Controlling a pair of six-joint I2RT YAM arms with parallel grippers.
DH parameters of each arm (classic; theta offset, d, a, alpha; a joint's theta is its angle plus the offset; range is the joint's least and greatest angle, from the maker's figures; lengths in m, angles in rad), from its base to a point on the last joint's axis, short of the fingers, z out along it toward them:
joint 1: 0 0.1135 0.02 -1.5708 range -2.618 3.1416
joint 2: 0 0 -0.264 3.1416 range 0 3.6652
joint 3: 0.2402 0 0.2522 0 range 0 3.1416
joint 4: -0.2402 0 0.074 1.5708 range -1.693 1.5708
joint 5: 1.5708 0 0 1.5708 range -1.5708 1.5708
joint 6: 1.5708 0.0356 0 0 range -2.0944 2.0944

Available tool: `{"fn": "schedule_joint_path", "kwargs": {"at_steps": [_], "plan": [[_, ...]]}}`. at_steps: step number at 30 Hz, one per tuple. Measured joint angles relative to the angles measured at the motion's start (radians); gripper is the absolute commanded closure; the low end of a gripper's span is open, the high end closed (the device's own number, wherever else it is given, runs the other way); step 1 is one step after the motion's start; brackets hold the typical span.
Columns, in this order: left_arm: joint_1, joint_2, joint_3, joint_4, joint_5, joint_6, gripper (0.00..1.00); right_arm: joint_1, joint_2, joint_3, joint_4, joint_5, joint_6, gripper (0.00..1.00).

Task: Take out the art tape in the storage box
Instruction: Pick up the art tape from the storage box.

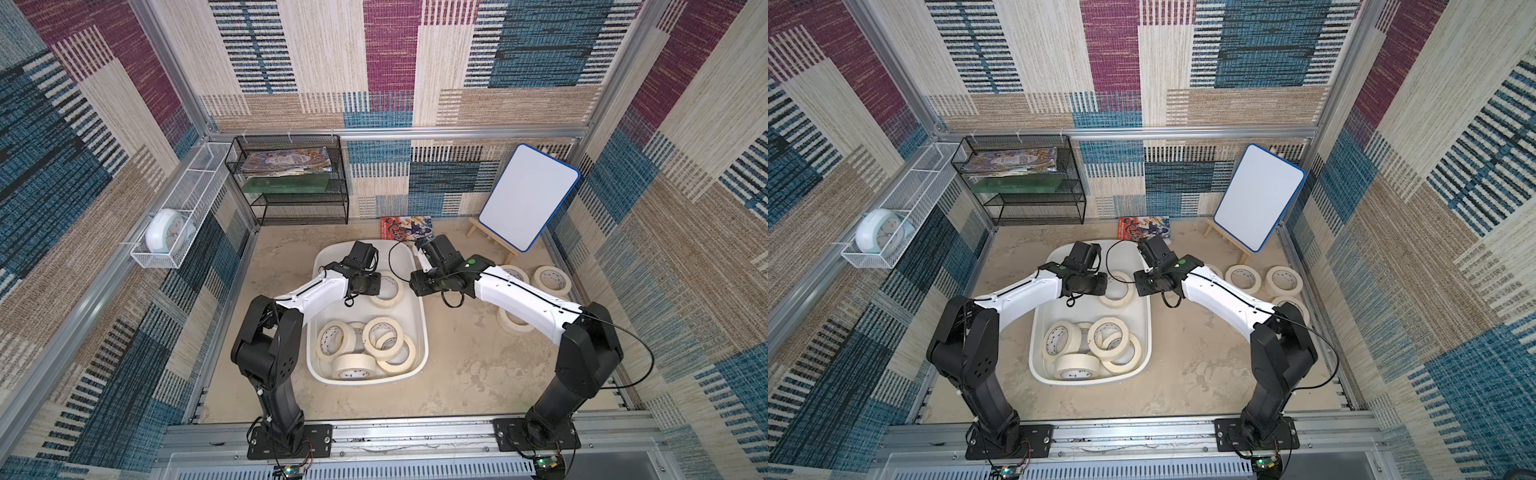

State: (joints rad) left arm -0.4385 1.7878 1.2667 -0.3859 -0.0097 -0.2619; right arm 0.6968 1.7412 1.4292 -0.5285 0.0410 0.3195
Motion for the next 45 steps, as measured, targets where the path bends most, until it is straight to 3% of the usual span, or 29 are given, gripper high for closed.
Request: {"fn": "schedule_joint_path", "kwargs": {"at_steps": [12,18,20,22,23,30,36,45], "plan": [[-0.002,-0.109,-0.012,-0.042,-0.001,0.0,0.74,0.006,0.182,0.174,0.027,-0.028,-0.019,0.45],[-0.002,-0.15,-0.039,-0.04,0.006,-0.002,0.74,0.006,0.22,0.199,0.033,-0.056,-0.015,0.51],[-0.002,-0.155,-0.048,-0.036,0.01,-0.008,0.74,0.006,0.224,0.201,0.036,-0.072,-0.014,0.63],[-0.002,-0.161,-0.058,-0.03,0.012,-0.016,0.74,0.006,0.23,0.201,0.044,-0.091,-0.011,0.93],[-0.002,-0.162,-0.061,-0.027,0.012,-0.018,0.73,0.006,0.233,0.201,0.047,-0.098,-0.013,1.0],[-0.002,-0.189,-0.08,0.004,0.033,-0.022,0.51,0.005,0.235,0.202,0.019,-0.076,-0.018,1.0],[-0.002,-0.22,-0.084,0.008,0.072,-0.018,0.19,0.006,0.255,0.251,0.01,-0.064,-0.019,1.0],[0.0,-0.386,-0.116,-0.069,0.092,0.055,0.13,-0.072,0.21,0.292,-0.063,-0.01,-0.047,1.0]]}}
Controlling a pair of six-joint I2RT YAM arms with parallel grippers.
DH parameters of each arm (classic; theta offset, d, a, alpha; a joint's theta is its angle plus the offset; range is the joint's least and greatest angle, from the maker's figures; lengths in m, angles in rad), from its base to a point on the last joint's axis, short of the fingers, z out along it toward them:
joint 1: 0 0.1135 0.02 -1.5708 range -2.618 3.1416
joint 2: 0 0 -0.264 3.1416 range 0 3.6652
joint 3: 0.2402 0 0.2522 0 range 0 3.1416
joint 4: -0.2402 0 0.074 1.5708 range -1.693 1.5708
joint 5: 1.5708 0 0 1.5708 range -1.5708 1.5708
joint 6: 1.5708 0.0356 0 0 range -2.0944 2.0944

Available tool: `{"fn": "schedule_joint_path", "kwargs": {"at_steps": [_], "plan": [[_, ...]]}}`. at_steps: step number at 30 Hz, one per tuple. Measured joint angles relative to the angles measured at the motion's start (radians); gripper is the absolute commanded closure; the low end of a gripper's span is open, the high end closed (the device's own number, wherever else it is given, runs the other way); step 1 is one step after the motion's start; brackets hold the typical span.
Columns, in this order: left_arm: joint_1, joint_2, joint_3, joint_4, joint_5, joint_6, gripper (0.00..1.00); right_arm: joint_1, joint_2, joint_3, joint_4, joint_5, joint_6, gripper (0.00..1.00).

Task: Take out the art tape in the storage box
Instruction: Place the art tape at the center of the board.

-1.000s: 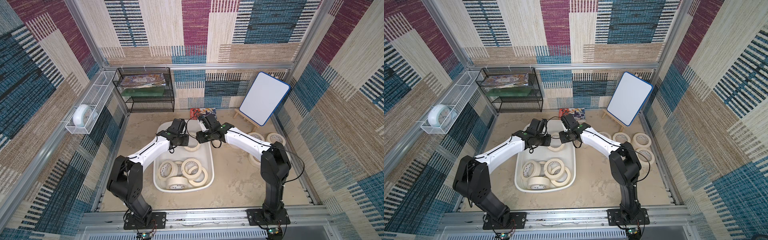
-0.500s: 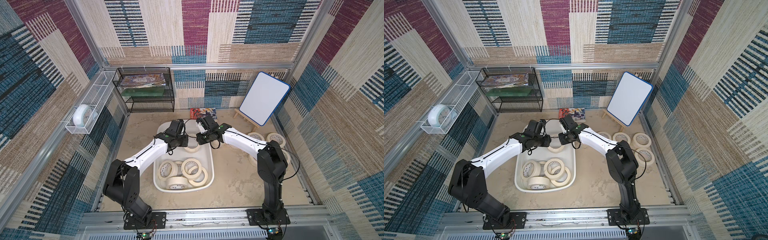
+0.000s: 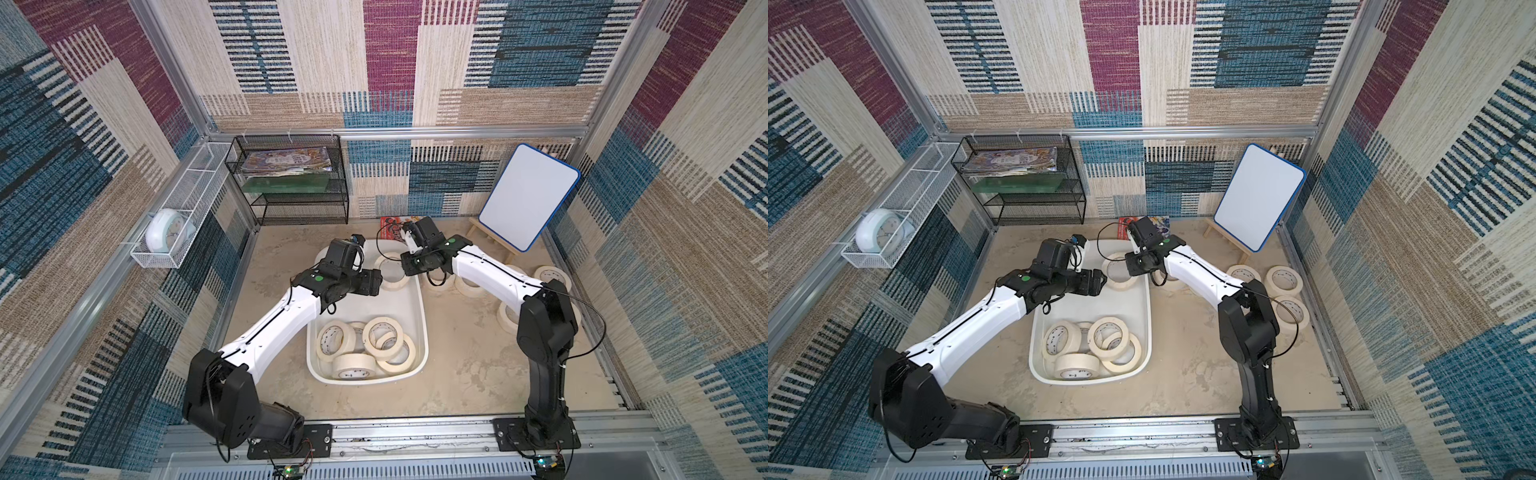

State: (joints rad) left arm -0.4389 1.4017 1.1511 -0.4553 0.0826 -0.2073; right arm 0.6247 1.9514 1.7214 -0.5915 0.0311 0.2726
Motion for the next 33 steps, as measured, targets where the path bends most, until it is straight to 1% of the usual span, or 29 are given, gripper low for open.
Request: {"fn": "schedule_joint_path", "kwargs": {"at_steps": [3,6,10,13,17,20,24,33], "plan": [[0.003,-0.064,-0.05,-0.022,0.023,0.017,0.13,-0.031,-0.077,-0.018,-0.034,0.013,-0.016,1.0],[0.005,-0.09,-0.087,-0.032,0.058,0.03,0.14,-0.064,-0.183,-0.089,-0.065,0.013,-0.025,1.0],[0.007,-0.079,-0.124,-0.034,0.121,0.039,0.14,-0.131,-0.351,-0.272,-0.1,0.067,-0.002,1.0],[0.008,-0.047,-0.157,-0.014,0.181,0.038,0.15,-0.209,-0.481,-0.436,-0.116,0.092,0.035,1.0],[0.008,-0.006,-0.182,0.014,0.244,0.031,0.16,-0.285,-0.588,-0.616,-0.122,0.125,0.079,1.0],[0.008,0.016,-0.185,0.022,0.268,0.027,0.16,-0.304,-0.596,-0.703,-0.112,0.121,0.106,1.0],[0.002,0.023,-0.185,0.019,0.27,0.028,0.16,-0.315,-0.573,-0.789,-0.065,0.1,0.135,1.0],[-0.002,0.014,-0.222,0.008,0.226,0.031,0.16,-0.38,-0.498,-0.882,0.062,0.086,0.152,1.0]]}}
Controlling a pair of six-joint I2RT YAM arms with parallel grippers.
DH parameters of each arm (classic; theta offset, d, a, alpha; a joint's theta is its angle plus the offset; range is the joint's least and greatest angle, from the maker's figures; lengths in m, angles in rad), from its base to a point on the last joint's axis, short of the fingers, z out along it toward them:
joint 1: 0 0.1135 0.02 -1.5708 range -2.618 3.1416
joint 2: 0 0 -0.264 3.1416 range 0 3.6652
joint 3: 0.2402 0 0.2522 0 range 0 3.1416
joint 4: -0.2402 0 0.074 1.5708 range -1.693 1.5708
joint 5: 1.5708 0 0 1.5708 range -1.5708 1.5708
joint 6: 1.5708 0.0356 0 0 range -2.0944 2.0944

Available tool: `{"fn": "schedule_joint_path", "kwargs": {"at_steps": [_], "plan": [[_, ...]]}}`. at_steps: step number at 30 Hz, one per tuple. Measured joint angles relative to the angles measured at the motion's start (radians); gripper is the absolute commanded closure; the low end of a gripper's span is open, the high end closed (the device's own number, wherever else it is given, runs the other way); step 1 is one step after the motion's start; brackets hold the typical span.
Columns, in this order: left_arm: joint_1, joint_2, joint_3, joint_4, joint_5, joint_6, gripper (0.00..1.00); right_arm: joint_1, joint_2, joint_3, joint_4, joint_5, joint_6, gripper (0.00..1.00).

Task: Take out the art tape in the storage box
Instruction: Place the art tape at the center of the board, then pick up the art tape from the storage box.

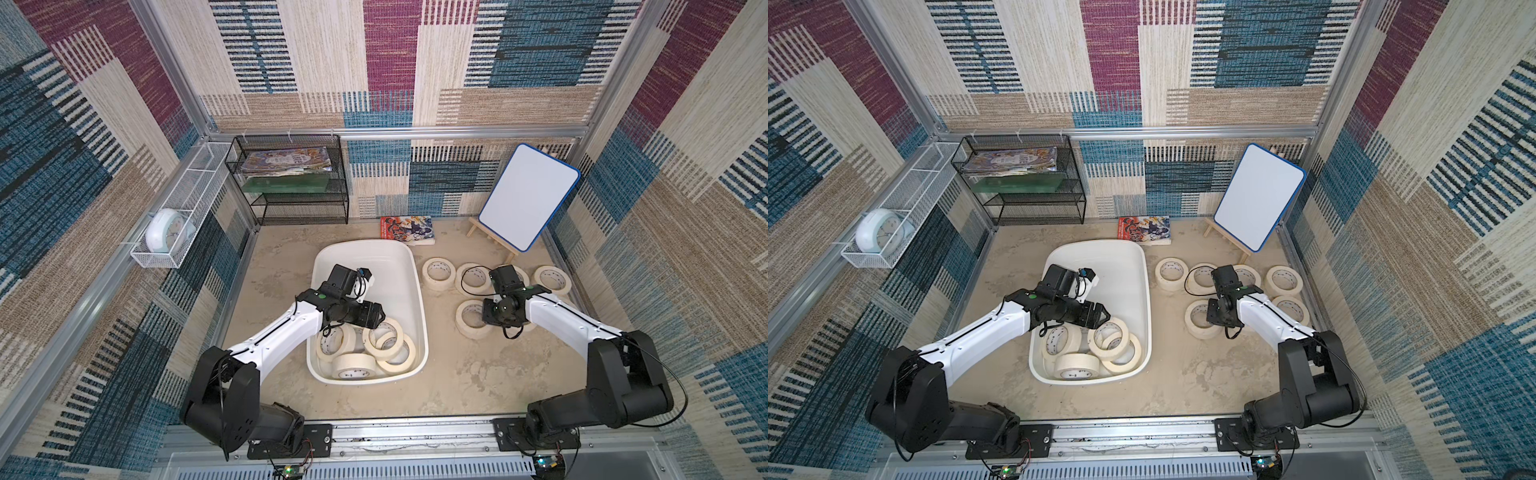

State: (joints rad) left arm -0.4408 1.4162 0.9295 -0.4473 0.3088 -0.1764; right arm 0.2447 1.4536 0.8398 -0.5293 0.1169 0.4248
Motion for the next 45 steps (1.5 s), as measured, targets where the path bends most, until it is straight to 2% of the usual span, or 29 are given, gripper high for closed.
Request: {"fn": "schedule_joint_path", "kwargs": {"at_steps": [7,8,10,12,16,22,33,45], "plan": [[0.0,0.0,-0.006,0.002,-0.013,-0.002,0.15,-0.023,0.016,-0.025,0.093,0.014,-0.001,1.0],[0.0,0.001,-0.006,0.002,-0.017,-0.003,0.15,-0.023,0.019,-0.025,0.098,0.016,-0.002,0.95],[0.0,0.003,-0.007,0.002,-0.021,-0.003,0.15,-0.024,0.026,-0.021,0.103,0.021,-0.005,0.65],[0.0,0.003,-0.007,0.002,-0.022,-0.004,0.15,-0.024,0.027,-0.017,0.105,0.029,-0.01,0.46],[-0.001,0.003,-0.006,0.003,-0.022,-0.007,0.15,-0.025,0.015,-0.009,0.109,0.042,-0.025,0.33],[-0.006,0.008,0.0,-0.002,-0.022,-0.007,0.15,-0.024,-0.014,0.085,0.079,0.045,-0.058,0.32],[-0.019,0.047,-0.006,-0.021,-0.029,0.001,0.21,0.043,-0.061,0.213,0.023,-0.073,-0.113,0.32],[-0.03,0.072,-0.013,-0.013,-0.03,0.001,0.42,0.055,-0.053,0.225,-0.004,-0.074,-0.131,0.33]]}}
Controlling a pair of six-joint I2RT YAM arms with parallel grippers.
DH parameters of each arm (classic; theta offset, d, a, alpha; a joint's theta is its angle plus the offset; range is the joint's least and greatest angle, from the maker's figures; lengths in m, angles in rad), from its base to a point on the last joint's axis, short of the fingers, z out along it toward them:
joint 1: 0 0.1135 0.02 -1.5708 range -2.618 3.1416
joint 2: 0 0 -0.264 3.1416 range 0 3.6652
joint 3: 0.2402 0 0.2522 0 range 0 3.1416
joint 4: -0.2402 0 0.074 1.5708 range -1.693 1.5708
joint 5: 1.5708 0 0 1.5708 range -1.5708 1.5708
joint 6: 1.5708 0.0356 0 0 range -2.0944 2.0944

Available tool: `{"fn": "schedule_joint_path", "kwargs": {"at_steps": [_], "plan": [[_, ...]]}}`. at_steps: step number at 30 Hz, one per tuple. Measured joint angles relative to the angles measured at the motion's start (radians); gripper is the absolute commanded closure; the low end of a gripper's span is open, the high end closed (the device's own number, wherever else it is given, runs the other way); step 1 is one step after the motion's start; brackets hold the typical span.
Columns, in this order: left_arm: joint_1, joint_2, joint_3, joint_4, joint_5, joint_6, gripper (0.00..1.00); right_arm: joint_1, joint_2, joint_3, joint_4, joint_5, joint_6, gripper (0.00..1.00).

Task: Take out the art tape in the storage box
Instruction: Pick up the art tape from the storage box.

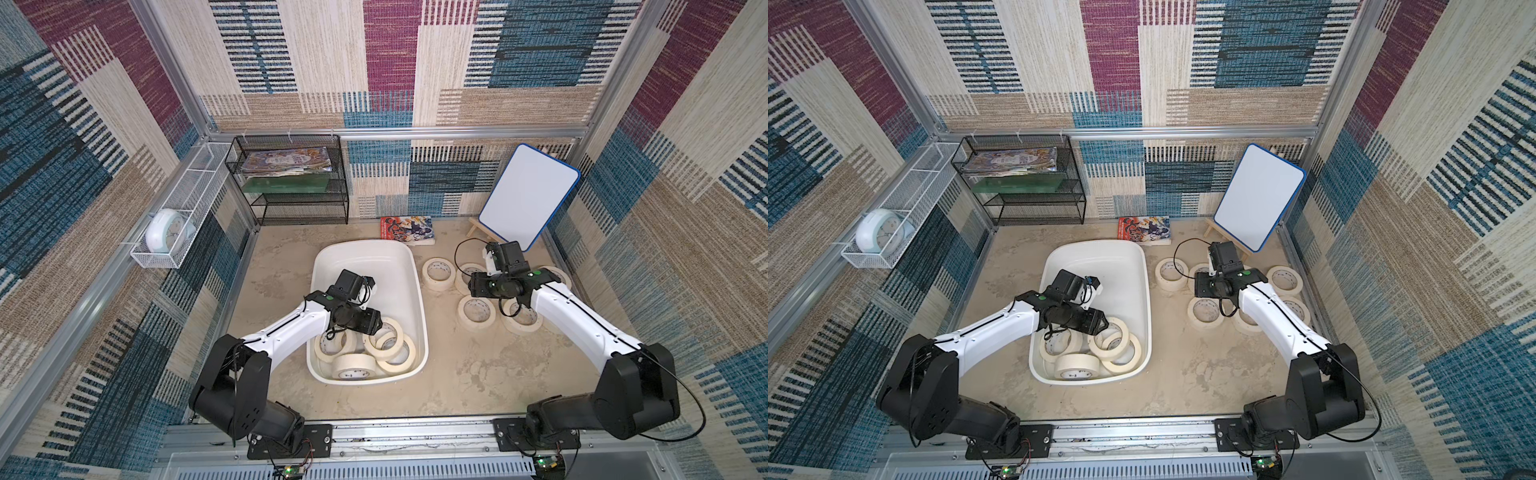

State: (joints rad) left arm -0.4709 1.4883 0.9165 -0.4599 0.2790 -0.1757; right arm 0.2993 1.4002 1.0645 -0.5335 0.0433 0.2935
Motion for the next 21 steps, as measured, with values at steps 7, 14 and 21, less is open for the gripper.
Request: {"fn": "schedule_joint_path", "kwargs": {"at_steps": [7,14,21], "plan": [[-0.003,0.013,0.008,-0.029,0.001,0.007,0.7,0.016,-0.004,0.018,-0.003,0.002,-0.001,0.33],[-0.002,0.025,0.038,-0.062,-0.02,0.004,0.83,0.122,0.029,0.08,-0.02,0.002,0.0,0.33],[-0.002,0.051,0.147,-0.101,-0.092,0.023,0.87,0.314,0.156,0.268,-0.048,-0.008,0.008,0.33]]}}
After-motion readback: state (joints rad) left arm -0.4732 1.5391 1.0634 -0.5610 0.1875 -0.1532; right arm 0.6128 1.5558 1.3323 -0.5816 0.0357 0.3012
